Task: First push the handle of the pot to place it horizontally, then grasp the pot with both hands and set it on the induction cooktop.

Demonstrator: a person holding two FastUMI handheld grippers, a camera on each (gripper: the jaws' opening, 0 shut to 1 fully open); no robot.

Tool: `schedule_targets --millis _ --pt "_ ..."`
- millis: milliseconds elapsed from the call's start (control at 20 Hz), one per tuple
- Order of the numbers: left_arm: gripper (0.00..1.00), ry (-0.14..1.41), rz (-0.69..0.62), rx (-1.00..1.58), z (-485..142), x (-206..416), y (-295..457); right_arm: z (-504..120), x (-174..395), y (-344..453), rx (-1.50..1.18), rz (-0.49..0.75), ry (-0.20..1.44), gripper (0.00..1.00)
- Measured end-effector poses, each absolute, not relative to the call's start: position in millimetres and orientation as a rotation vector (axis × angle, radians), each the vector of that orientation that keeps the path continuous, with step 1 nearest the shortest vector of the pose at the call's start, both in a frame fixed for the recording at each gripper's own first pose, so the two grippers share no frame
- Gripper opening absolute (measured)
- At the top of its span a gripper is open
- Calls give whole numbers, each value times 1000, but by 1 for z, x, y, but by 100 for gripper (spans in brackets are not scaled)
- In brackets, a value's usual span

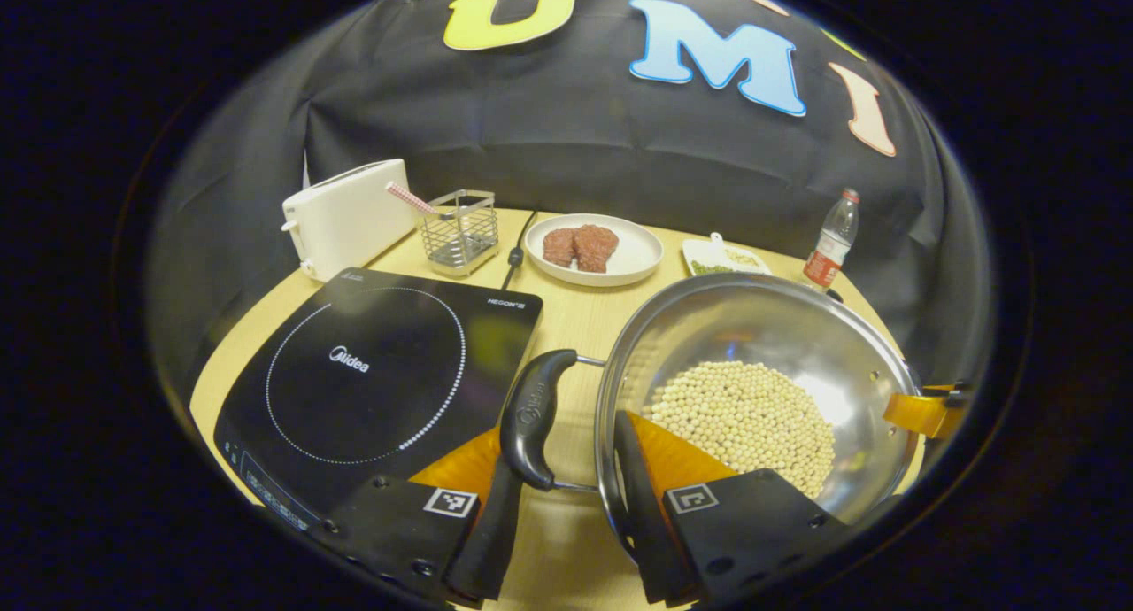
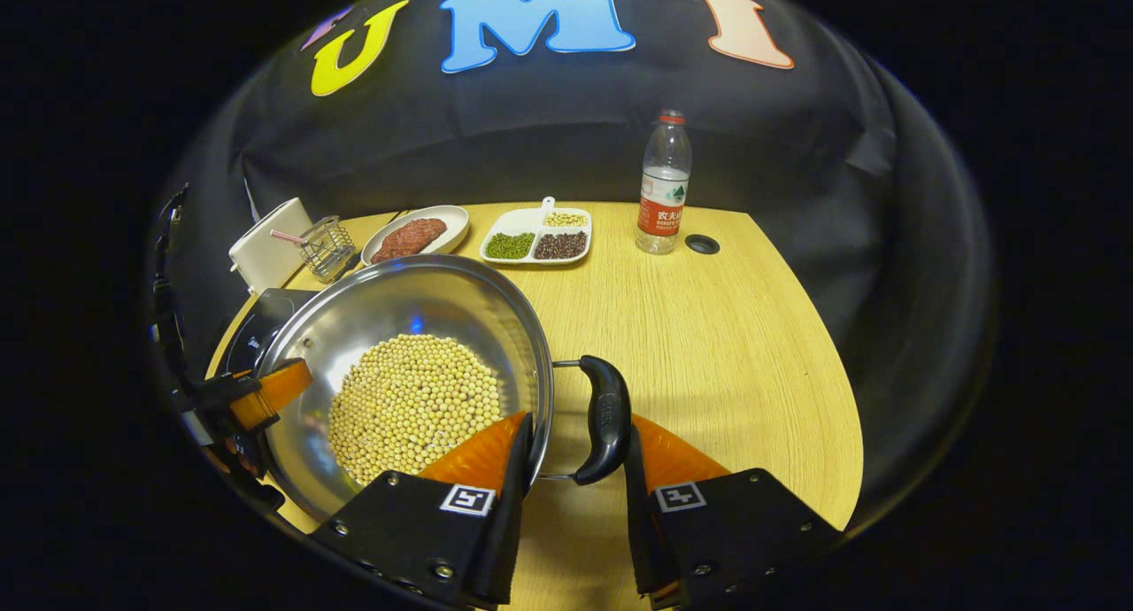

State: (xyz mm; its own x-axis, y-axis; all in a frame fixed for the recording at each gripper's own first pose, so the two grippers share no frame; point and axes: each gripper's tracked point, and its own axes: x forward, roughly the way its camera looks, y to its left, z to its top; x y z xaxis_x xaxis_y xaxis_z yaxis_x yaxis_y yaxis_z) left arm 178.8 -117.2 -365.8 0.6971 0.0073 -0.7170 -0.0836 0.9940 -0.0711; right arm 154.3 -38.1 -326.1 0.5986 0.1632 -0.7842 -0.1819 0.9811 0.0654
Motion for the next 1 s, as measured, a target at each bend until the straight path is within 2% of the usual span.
schedule_targets --millis 50,100,250,750,800,850,1000 --pt "60 801 51 -107 -363 178 -113 -322 153 -34 -23 196 905 51" --pt "63 804 45 -116 -360 179 -108 -317 151 -29 -19 188 901 51" --pt "60 804 22 -121 -354 185 -90 -306 146 -13 -18 168 895 51" --pt "60 804 15 -101 -337 189 5 -288 129 73 14 156 878 51" --pt "63 804 18 -98 -337 189 14 -288 128 83 18 157 879 51" --pt "60 806 20 -96 -337 189 23 -288 127 90 19 157 879 51" --pt "60 810 29 -104 -343 187 49 -288 123 113 14 161 884 51"
